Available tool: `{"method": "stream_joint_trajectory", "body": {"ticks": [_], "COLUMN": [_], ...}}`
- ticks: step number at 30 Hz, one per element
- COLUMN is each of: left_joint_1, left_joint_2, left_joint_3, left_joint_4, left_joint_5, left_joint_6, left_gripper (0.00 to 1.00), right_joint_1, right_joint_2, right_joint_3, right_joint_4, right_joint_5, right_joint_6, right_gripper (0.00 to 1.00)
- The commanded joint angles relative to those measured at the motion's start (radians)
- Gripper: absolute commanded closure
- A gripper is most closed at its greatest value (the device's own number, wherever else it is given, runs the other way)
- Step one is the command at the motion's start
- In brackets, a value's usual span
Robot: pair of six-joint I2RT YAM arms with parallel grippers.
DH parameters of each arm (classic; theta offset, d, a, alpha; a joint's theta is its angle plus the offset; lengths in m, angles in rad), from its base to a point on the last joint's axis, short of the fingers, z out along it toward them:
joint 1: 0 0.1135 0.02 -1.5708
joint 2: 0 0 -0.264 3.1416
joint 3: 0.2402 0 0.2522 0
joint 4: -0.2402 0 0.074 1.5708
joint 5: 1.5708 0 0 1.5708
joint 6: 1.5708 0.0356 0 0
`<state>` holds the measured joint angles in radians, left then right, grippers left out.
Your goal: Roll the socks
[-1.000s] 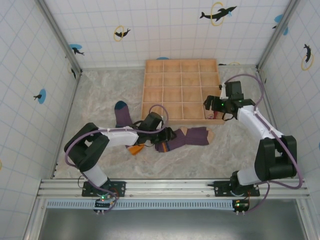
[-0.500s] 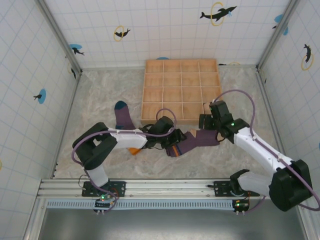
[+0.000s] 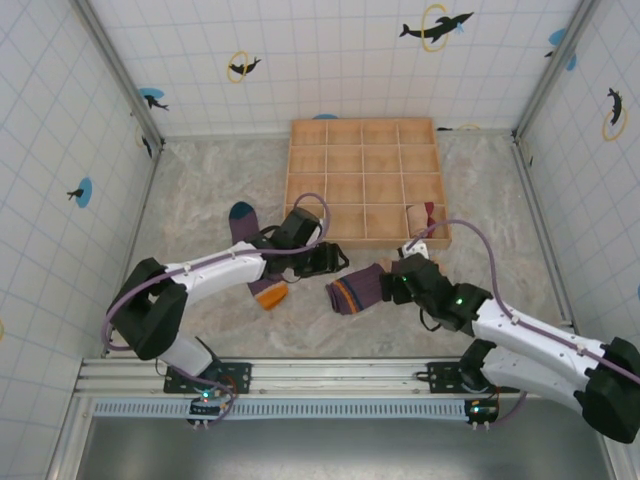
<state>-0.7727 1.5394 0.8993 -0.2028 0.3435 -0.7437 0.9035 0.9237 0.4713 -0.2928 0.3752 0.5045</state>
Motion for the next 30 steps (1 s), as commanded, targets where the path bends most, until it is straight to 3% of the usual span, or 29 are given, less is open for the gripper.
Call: {"method": "stream_joint_trajectory", "body": {"ticks": [1,9,20,23,27,30], "left_joint_1": [0.004,0.013,0.004,-0.019,-0.051,-0.074], "left_joint_2": [0.002,0.065,0.061,0.073,0.088,0.084], "left_joint_3": [-0.027,-0.054,-0.204,-0.222,-0.230,-0.242], "left_joint_4": [-0.110,-0.102,0.152,0.201,0.232,0.265], "left_joint_5": [0.049,0.117,0.244,0.251,0.244,0.229], "left_joint_6": [0.176,0.165,-0.014,-0.062,-0.109,-0.152], "left_gripper": [0.31,0.36,0.45,0.52,0.71,0.79], "right_joint_1": [0.072,0.268,0.448,0.491,0.536,0.552], "right_joint_2": [0.003,0.069,0.053,0.045,0.048,0.053], "right_joint_3": [-0.041,-0.097,-0.203,-0.226,-0.250,-0.259], "right_joint_4": [0.083,0.183,0.293,0.305,0.338,0.345], "right_joint_5": [0.055,0.143,0.227,0.266,0.294,0.296], "right_joint_6": [0.023,0.008,-0.052,-0.059,-0.057,-0.041], "right_gripper": [0.10,0.18,0.25,0.28,0.32,0.33]}}
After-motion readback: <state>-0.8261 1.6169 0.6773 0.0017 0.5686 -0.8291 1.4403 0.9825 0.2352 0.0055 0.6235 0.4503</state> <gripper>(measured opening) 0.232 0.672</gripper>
